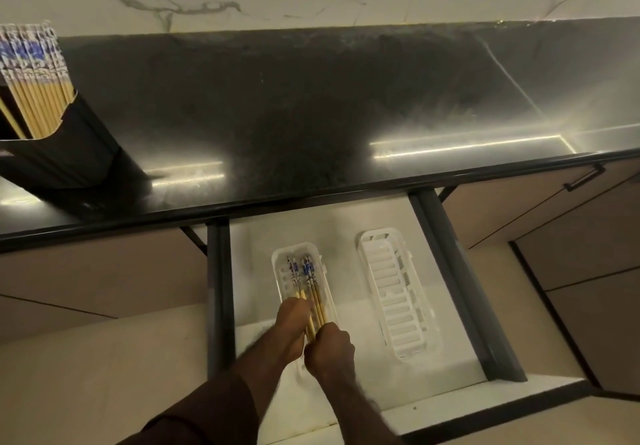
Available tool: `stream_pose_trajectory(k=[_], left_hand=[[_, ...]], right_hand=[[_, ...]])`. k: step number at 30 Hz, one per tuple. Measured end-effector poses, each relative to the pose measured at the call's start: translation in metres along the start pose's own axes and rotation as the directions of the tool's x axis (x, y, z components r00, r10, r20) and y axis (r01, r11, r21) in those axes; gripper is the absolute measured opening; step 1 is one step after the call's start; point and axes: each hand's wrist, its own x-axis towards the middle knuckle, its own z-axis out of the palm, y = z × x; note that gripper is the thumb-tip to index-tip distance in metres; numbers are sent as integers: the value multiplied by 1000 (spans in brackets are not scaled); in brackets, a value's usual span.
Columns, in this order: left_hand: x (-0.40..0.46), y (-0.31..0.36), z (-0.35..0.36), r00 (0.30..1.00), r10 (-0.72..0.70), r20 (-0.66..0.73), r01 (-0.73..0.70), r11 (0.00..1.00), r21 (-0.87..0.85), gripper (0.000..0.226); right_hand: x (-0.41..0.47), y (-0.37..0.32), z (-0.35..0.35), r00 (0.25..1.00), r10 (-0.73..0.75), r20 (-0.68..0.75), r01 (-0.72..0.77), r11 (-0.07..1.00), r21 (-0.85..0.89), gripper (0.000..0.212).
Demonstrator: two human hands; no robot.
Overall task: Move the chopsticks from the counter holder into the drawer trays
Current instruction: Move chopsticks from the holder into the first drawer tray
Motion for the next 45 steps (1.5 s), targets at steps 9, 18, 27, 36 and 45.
stream_pose_trajectory(k=[9,18,27,36,45], left_hand=[[4,-10,1,999,12,44,-16,996,88,18],[12,-11,-1,993,23,114,-41,987,154,34],[15,-4,-5,989,-46,140,21,985,172,39],[14,-5,-9,984,-70,164,47,989,137,41],[15,-8,-8,983,-75,170,53,990,130,40]], right_hand=[[10,12,8,1000,-24,2,24,1000,3,31],[18,17,11,997,-79,-4,79,994,-71,31],[12,17,16,989,-145,-8,142,980,-136,27],[5,16,11,970,-241,-32,233,959,-161,30],[0,22,8,957,-289,31,290,939,-188,32]])
